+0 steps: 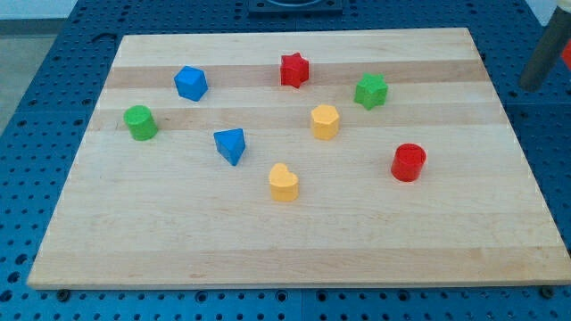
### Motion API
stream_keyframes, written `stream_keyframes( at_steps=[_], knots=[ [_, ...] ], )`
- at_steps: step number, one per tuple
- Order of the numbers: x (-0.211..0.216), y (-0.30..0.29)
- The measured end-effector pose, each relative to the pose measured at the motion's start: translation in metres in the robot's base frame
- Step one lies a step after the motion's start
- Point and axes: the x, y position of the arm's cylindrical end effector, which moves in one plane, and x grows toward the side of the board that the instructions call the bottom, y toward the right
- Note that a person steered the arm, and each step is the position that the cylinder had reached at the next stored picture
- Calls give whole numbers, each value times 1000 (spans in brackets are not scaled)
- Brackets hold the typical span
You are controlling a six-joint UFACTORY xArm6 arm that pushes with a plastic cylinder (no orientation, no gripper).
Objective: Move red circle towards the bottom right
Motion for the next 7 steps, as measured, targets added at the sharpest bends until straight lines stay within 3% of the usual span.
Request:
stream_keyframes(
  at_steps=[1,4,6,7],
  knots=[
    [41,-37],
    [56,-141],
    [66,-268],
    [98,-272]
  ],
)
